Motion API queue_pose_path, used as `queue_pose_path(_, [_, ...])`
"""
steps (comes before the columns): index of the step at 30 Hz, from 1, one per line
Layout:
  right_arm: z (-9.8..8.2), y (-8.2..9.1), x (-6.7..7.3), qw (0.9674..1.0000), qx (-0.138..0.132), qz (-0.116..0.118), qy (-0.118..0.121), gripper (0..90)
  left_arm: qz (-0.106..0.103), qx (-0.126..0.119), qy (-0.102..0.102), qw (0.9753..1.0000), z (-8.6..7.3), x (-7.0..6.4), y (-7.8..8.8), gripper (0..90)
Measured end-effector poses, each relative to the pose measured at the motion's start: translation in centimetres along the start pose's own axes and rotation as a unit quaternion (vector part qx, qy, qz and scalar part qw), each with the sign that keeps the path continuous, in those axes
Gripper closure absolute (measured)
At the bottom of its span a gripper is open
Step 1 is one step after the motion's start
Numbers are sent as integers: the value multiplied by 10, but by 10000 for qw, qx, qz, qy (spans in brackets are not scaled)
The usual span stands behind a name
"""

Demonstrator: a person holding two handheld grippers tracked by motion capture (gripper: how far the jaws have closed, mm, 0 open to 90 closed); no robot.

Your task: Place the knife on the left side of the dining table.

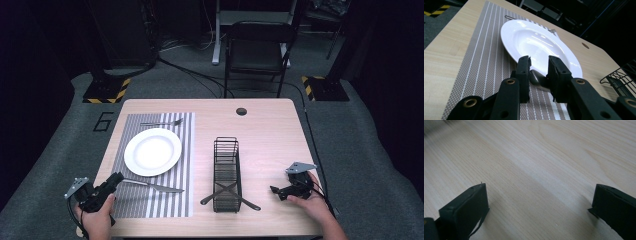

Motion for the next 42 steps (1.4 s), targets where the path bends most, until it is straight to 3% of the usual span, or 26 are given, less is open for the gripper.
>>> queue_pose_path(10, [0,0,0,10000,-1,0,1,0,83,42,177,9998,-6,9,-4,709])
queue_pose_path(21, [0,0,0,10000,2,9,-2,0,330,211,328,9987,-13,20,-11,709])
queue_pose_path(27, [0,0,0,10000,-3,2,2,0,336,321,385,9982,-16,26,-14,710])
queue_pose_path(31, [0,0,0,10000,-4,2,1,0,345,341,536,9974,-18,28,-17,710])
queue_pose_path(36, [0,0,0,10000,0,5,-2,0,401,376,442,9975,-20,30,-18,708])
queue_pose_path(42, [0,0,0,10000,0,0,4,0,455,393,510,9969,-21,31,-19,708])
Point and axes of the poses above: each handheld gripper's, and its own axes: y roughly backward along the jaws, z roughly out of its top, x roughly to its left, the point moved 9 cm from there along -y, roughly forward along the jaws, and after that the axes turned 6 degrees about x, right-handed, at the moved point
